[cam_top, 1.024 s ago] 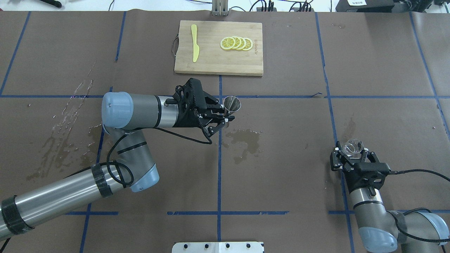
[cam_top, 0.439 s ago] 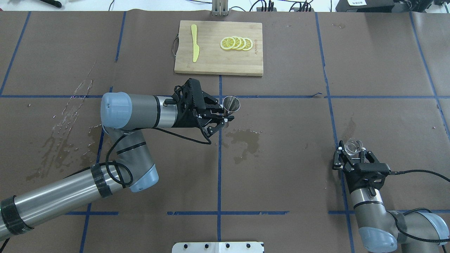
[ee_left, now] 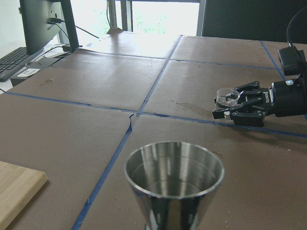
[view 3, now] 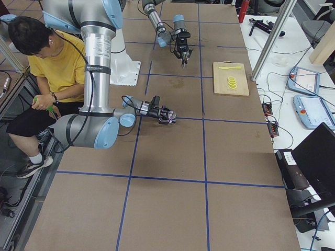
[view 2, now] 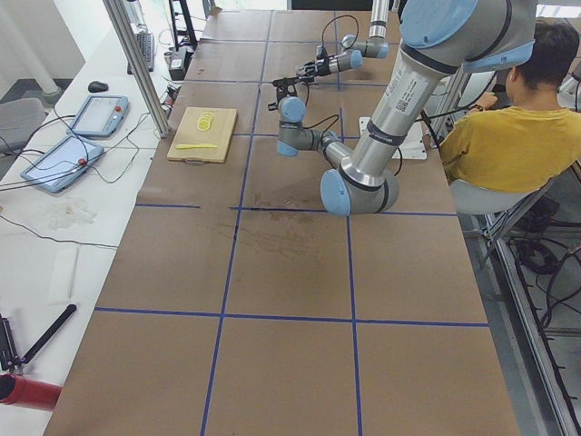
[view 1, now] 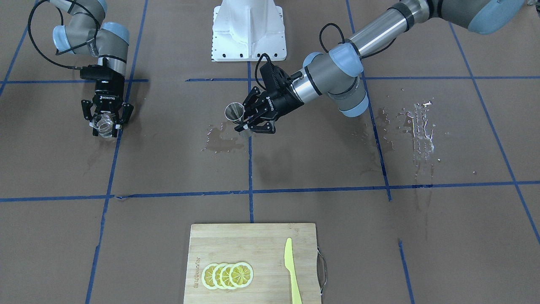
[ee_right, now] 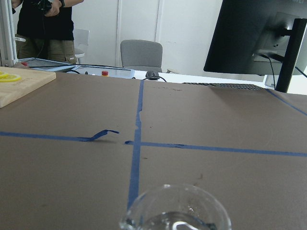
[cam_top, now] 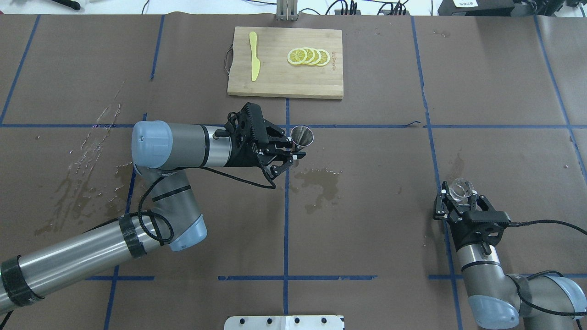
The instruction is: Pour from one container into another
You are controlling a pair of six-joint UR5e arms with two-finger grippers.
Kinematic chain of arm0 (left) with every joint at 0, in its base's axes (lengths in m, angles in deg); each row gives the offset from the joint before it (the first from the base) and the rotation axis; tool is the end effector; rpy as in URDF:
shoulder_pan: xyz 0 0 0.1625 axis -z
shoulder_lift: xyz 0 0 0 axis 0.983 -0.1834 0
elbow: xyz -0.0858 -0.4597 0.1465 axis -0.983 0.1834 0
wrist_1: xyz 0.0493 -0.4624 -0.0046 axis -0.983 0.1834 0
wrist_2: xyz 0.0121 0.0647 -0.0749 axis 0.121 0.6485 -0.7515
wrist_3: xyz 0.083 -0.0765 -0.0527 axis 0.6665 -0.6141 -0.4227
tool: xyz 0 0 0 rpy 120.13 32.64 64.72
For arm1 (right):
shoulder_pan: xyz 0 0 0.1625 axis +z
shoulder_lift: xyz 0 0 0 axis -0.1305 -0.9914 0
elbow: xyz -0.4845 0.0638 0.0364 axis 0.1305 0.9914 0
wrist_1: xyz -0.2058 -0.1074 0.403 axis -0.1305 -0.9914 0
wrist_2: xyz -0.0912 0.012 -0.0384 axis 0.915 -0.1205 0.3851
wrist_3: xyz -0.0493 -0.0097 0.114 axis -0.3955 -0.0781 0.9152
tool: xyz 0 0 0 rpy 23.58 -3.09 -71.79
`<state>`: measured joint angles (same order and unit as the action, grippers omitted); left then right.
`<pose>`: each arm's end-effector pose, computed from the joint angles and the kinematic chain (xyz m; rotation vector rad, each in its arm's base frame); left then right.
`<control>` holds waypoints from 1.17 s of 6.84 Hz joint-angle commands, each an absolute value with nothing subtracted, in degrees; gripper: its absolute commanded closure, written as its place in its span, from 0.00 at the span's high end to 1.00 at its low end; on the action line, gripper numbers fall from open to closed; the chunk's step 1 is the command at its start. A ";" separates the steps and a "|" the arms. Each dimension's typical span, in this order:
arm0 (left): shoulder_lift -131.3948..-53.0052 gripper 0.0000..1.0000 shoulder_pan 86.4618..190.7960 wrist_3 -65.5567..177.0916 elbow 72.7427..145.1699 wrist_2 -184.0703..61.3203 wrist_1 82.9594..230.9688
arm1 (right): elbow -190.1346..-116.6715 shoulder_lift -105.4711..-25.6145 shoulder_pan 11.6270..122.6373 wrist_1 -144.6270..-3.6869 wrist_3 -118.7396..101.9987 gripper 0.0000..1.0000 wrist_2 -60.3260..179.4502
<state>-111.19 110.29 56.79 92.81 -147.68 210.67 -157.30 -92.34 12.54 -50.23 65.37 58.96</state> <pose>0.6438 -0.4955 0.2440 1.3600 1.2903 0.8366 -0.4751 -0.2903 0.6268 1.1421 -0.5314 0.4568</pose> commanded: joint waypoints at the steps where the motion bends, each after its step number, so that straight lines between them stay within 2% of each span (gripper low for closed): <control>1: -111.19 0.00 110.37 56.79 93.13 -147.68 210.67 | -160.06 -92.15 12.60 -50.15 64.26 0.00 59.12; 3: -110.40 0.00 110.28 57.05 93.66 -147.77 211.01 | -163.49 -91.89 12.60 -47.88 56.05 0.00 59.56; 5: -109.61 0.00 110.20 59.40 93.83 -147.86 211.98 | -163.33 -92.24 12.77 -35.02 44.09 0.00 59.12; 8: -108.64 0.00 109.93 63.03 94.88 -147.86 212.42 | -163.24 -91.80 12.42 -32.57 35.71 0.00 59.64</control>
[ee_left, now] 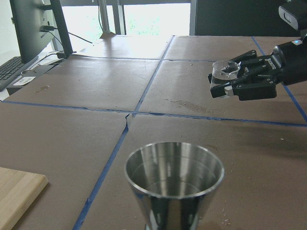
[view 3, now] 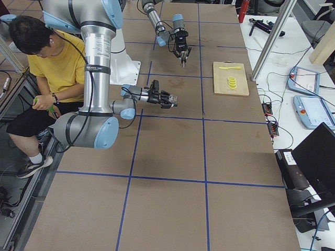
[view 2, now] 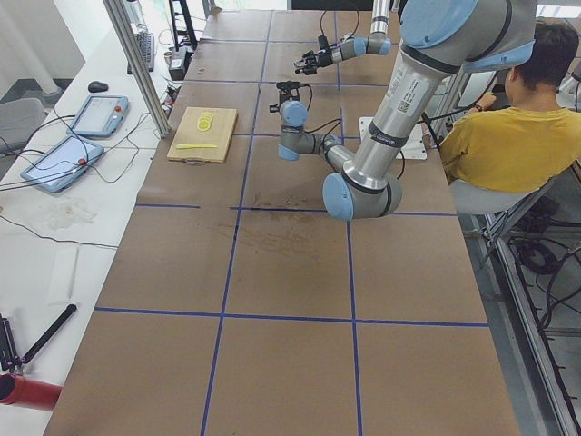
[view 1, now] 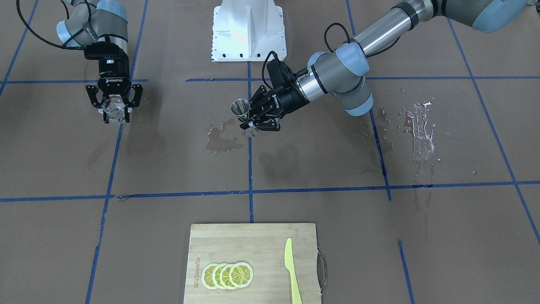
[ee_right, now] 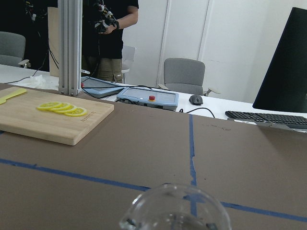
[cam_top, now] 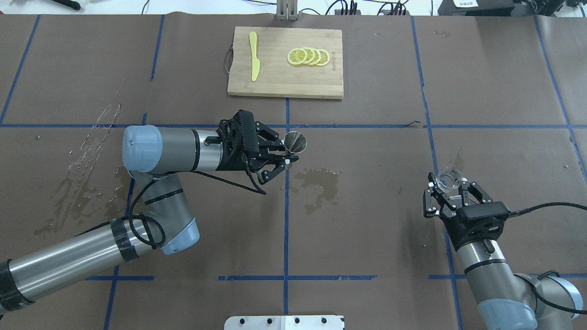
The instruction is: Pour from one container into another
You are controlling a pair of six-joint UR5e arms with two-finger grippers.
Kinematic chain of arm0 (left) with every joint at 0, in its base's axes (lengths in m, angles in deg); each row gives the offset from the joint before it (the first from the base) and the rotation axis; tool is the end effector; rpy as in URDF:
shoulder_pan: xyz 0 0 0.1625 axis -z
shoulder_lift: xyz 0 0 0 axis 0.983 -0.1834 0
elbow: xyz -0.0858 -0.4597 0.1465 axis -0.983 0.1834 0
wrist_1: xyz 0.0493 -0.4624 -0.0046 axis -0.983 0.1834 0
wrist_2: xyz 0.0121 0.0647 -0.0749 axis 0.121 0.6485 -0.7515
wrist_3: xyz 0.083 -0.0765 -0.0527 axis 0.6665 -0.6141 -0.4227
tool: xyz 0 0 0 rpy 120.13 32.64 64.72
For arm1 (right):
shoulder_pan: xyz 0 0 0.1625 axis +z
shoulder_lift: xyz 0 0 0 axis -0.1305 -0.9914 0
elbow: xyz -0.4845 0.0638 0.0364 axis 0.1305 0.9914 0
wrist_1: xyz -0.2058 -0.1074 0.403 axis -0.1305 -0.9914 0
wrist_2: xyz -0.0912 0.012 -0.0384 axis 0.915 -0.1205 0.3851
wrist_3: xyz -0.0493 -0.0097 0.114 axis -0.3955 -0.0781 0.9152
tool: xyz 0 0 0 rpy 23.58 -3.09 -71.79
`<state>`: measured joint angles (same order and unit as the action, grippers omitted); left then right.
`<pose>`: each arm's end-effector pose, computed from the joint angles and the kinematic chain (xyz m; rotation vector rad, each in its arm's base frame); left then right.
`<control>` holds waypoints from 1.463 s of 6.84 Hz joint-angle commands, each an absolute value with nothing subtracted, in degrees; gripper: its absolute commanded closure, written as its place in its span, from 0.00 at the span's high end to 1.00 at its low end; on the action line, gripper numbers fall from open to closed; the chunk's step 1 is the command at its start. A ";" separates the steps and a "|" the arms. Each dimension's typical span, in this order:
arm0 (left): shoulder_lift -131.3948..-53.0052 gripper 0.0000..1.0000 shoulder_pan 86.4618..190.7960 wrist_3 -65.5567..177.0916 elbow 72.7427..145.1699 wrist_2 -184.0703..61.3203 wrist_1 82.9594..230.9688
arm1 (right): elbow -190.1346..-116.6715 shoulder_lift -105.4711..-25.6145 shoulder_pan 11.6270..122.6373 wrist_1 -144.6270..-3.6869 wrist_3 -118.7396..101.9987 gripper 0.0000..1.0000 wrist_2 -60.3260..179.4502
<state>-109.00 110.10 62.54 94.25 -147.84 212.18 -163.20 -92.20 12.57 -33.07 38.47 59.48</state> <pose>0.6333 -0.4858 0.2596 1.4439 1.2410 0.9076 -0.4556 -0.2893 0.5381 1.2473 -0.5982 0.3007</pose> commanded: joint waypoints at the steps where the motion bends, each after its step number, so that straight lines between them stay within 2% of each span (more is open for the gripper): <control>1: -108.47 0.00 109.84 62.85 95.15 -147.86 212.42 | -163.50 -89.89 12.42 -32.65 33.08 0.00 59.56; 6: -107.76 0.00 109.06 62.85 95.15 -147.77 212.42 | -163.59 -76.10 14.60 -35.36 22.69 0.00 57.64; 8: -107.67 0.00 108.70 62.76 95.07 -147.68 212.42 | -163.59 -73.01 19.69 -41.68 22.59 0.00 49.59; 10: -107.67 0.00 108.53 62.76 95.07 -147.68 212.34 | -163.59 -65.57 22.52 -51.15 22.50 0.00 46.82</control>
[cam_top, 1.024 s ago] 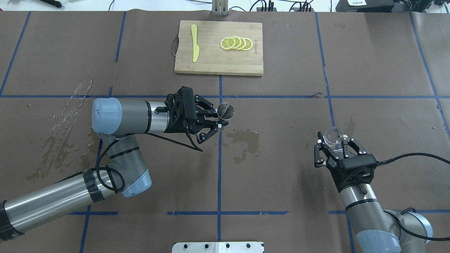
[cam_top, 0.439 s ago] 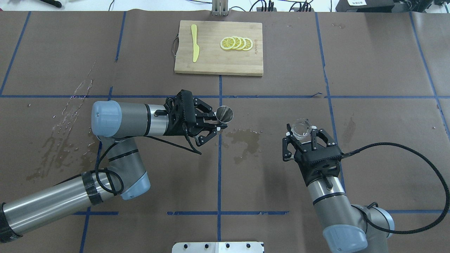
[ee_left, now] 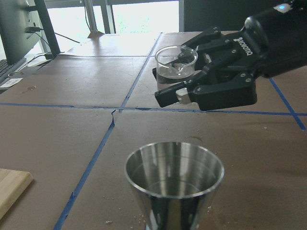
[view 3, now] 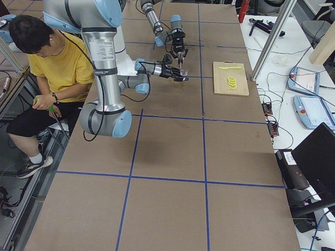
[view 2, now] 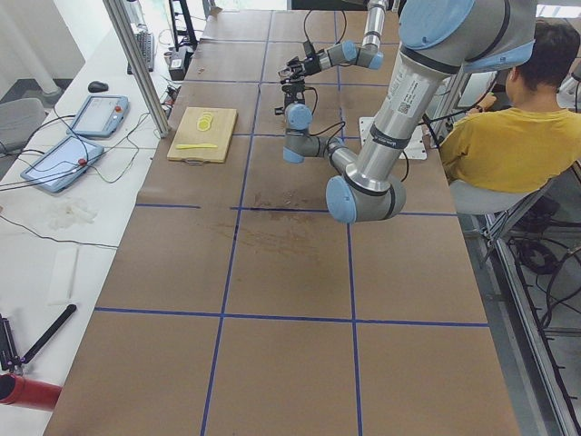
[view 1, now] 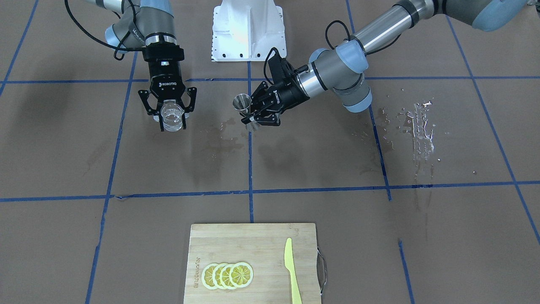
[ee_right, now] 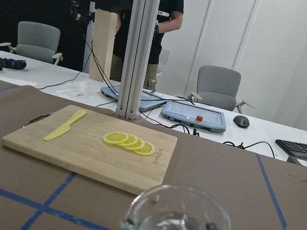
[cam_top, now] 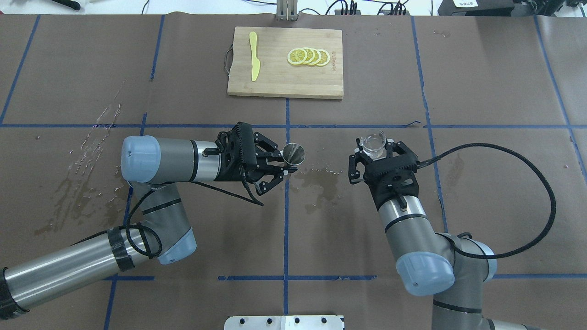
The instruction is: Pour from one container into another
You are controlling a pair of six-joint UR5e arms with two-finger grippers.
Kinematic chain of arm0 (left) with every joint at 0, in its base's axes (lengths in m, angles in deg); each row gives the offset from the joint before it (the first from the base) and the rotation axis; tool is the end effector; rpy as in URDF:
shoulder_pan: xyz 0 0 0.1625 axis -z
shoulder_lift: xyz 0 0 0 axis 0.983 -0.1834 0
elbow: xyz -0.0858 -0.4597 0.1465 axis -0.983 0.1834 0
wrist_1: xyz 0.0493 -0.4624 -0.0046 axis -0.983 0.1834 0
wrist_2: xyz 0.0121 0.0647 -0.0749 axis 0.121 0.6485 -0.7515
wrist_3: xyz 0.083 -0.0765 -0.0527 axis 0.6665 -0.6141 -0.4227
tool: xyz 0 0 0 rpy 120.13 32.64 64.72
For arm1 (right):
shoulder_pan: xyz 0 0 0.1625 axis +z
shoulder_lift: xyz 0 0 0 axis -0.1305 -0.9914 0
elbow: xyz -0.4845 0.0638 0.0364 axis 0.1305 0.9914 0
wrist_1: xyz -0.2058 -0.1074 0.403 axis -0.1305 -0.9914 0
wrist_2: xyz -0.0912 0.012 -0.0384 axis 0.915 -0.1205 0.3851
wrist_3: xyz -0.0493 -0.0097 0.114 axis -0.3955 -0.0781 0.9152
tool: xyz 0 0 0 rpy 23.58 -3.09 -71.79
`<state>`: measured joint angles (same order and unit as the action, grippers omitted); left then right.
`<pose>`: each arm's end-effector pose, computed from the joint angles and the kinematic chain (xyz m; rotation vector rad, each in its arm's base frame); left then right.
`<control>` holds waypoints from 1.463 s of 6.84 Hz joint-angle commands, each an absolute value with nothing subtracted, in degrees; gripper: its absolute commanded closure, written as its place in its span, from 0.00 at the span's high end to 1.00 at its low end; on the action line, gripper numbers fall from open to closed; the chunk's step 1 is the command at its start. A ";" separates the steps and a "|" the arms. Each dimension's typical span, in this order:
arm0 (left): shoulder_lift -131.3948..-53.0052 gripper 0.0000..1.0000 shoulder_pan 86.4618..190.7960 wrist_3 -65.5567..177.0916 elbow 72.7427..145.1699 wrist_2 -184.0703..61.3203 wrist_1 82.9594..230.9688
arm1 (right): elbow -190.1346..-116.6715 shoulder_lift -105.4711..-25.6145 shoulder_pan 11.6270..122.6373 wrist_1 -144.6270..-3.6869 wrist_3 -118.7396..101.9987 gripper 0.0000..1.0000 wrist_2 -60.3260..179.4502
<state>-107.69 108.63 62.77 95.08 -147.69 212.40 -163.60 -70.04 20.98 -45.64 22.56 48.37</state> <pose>0.6393 -0.4662 0.2700 1.4307 1.2557 0.9260 -0.5500 -0.3749 0.3488 1.2532 -0.5892 0.1745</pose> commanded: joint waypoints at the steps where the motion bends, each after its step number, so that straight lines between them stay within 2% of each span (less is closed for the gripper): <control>1: -107.67 0.00 108.44 62.76 95.07 -147.68 212.42 | -163.77 -64.04 22.70 -53.55 22.24 0.00 46.81; 6: -107.67 0.00 108.44 62.76 94.98 -147.60 212.25 | -167.54 -62.80 21.83 -59.88 18.46 0.00 47.34; 10: -107.67 0.00 108.44 62.76 94.98 -147.68 212.25 | -167.46 -60.43 17.97 -65.70 13.55 0.00 52.51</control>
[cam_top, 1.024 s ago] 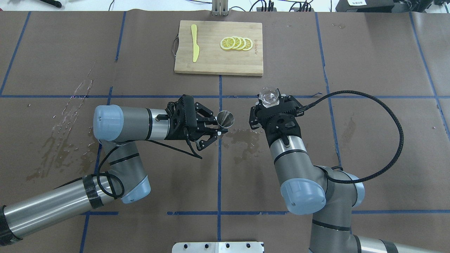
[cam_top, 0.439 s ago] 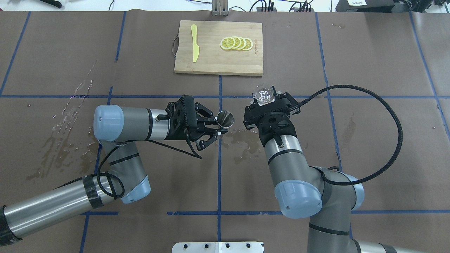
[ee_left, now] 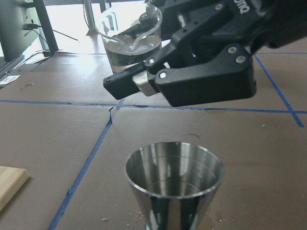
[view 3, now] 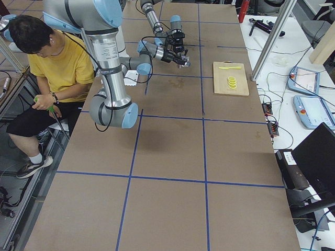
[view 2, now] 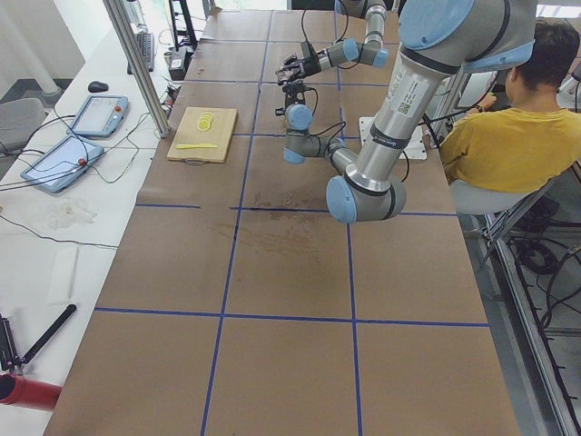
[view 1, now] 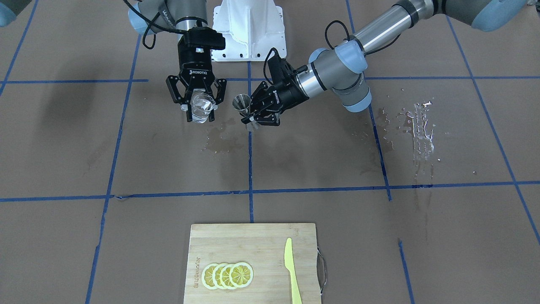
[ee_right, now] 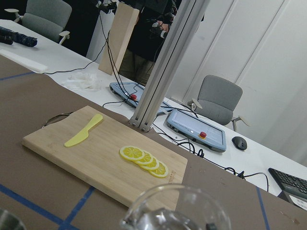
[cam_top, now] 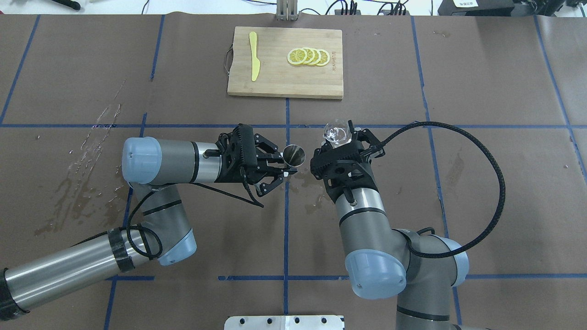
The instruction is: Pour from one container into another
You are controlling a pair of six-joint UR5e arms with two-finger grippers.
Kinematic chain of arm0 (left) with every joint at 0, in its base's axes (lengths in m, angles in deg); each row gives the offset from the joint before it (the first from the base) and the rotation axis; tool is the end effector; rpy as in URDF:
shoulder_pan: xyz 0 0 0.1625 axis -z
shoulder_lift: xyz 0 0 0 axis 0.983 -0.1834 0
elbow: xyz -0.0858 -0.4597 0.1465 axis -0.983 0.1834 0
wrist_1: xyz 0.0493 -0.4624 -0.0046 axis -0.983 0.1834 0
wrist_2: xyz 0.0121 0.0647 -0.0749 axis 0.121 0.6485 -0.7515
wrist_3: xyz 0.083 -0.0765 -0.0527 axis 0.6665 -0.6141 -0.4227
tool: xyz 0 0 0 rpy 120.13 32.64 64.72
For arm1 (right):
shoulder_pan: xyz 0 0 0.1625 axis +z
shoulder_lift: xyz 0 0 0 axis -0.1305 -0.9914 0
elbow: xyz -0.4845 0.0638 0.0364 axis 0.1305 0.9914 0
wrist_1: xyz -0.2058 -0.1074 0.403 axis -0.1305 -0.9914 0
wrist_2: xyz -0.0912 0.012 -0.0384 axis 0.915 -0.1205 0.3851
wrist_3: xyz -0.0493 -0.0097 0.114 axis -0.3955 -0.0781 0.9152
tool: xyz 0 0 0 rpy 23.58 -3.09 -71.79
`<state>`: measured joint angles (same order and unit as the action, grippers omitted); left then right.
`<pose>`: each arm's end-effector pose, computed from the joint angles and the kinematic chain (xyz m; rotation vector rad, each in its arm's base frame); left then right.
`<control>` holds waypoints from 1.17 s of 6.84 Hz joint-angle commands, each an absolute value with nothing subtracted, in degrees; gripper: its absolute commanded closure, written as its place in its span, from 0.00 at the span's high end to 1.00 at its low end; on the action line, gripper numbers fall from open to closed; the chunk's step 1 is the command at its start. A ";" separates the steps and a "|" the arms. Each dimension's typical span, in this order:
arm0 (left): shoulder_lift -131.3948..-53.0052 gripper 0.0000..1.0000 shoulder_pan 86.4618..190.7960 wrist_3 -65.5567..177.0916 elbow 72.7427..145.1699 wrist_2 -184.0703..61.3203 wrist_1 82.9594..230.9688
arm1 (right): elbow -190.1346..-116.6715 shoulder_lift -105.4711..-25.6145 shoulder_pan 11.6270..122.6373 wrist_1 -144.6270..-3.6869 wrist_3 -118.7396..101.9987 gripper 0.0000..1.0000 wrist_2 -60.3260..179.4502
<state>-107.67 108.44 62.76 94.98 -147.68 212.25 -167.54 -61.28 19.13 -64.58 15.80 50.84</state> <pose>0.6415 -0.4645 0.2714 1.4246 1.2561 0.9288 -0.5775 -0.3631 0.2518 1.2754 -0.4139 0.0136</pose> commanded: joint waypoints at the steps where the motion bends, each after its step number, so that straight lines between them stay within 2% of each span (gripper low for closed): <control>1: -107.67 0.00 108.44 62.76 94.98 -147.68 212.33 | -167.20 -60.34 16.92 -65.79 13.45 0.00 54.18; 8: -107.76 0.00 108.44 62.68 94.98 -147.60 212.25 | -167.28 -56.47 16.64 -75.28 12.13 0.00 54.98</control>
<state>-107.69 108.43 62.74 94.98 -147.60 212.25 -167.24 -56.60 16.65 -74.45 12.58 54.56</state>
